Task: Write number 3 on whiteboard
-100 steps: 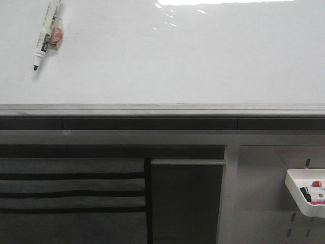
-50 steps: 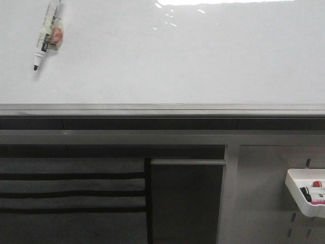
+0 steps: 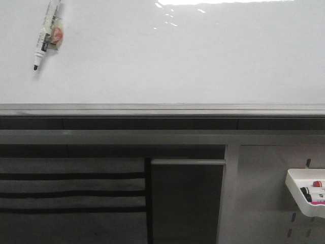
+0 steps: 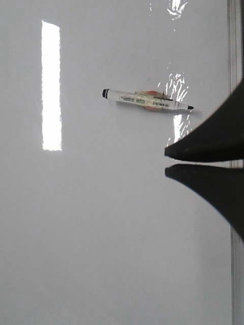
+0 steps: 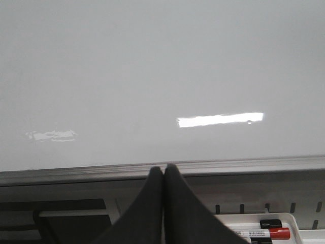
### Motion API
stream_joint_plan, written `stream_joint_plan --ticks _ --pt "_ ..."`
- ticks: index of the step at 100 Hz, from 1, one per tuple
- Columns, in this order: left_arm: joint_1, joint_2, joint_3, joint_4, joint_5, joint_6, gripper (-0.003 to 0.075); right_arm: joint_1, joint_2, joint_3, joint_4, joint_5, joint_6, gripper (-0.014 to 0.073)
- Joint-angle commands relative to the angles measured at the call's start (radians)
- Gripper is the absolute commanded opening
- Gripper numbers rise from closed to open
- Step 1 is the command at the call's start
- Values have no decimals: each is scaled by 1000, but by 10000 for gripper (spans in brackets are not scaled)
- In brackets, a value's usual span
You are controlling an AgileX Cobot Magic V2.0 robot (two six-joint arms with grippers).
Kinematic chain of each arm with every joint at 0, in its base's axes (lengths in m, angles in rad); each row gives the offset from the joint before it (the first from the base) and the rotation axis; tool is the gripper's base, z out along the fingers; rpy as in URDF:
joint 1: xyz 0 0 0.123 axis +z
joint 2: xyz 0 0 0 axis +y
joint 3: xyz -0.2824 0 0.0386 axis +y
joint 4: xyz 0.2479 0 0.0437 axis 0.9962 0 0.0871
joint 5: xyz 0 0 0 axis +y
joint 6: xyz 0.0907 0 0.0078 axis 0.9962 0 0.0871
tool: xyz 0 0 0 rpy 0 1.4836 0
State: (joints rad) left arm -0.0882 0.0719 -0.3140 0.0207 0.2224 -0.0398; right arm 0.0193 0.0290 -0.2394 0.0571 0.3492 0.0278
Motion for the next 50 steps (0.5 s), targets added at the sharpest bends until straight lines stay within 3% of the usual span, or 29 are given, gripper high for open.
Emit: stream_joint_plan --ticks 1,22,50 --pt "-8 87 -121 -3 8 -11 -18 -4 80 -120 -1 -8 -28 -74" --pt "-8 244 -248 10 78 -11 -18 -4 278 -311 -1 75 -51 -74" --pt "-8 278 -250 10 81 -11 -18 -4 367 -352 -1 -9 -51 -74"
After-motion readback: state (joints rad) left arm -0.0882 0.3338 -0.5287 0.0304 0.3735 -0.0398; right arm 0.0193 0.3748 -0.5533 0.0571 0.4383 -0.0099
